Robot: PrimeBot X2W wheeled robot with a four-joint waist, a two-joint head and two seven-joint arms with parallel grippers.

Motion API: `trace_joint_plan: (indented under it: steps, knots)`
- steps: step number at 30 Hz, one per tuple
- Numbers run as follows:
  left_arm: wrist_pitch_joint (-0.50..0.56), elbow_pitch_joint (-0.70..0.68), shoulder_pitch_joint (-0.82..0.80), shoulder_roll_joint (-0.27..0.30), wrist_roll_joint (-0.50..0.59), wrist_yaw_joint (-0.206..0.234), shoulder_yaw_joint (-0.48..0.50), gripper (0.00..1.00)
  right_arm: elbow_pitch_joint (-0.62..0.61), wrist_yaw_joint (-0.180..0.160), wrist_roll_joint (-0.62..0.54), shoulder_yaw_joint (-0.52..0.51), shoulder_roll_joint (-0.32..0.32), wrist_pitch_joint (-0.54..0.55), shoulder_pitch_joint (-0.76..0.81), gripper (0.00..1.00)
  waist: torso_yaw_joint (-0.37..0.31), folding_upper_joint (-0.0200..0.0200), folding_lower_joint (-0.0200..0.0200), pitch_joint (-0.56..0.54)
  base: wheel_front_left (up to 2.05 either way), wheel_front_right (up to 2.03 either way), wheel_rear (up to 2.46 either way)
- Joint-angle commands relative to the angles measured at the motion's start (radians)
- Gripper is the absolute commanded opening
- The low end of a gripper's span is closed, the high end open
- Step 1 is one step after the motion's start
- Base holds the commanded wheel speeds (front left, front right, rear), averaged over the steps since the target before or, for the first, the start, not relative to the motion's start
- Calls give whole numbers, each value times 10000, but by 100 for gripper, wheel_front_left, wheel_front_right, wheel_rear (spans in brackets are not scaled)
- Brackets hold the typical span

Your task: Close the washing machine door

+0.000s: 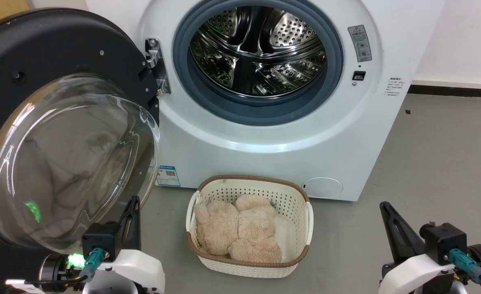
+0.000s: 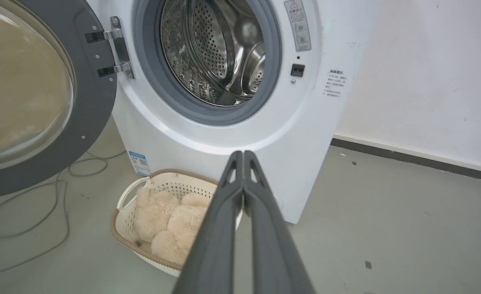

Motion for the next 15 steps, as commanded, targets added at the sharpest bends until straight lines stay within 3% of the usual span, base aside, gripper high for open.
trace_joint_plan:
  steps: [1, 13, 14, 15]
  knots:
    - [3, -39, 106, 3, 28, -43, 5, 0, -37, 8, -78, -3, 45, 3, -116, 0, 0, -1, 0, 0, 0, 0, 0]
    - [3, -39, 106, 3, 28, -43, 5, 0, -37, 8, -78, -3, 45, 3, -116, 0, 0, -1, 0, 0, 0, 0, 0]
    - [0, 4, -1, 0, -2, 4, 4, 100, 2, 0, 4, 2, 0, 0, 2, 100, 0, -1, 0, 0, 0, 0, 0]
    - [0, 10, -1, 0, -2, 6, 2, 100, 6, 0, 6, 4, -2, 0, 4, 100, 0, -1, 0, 0, 0, 0, 0]
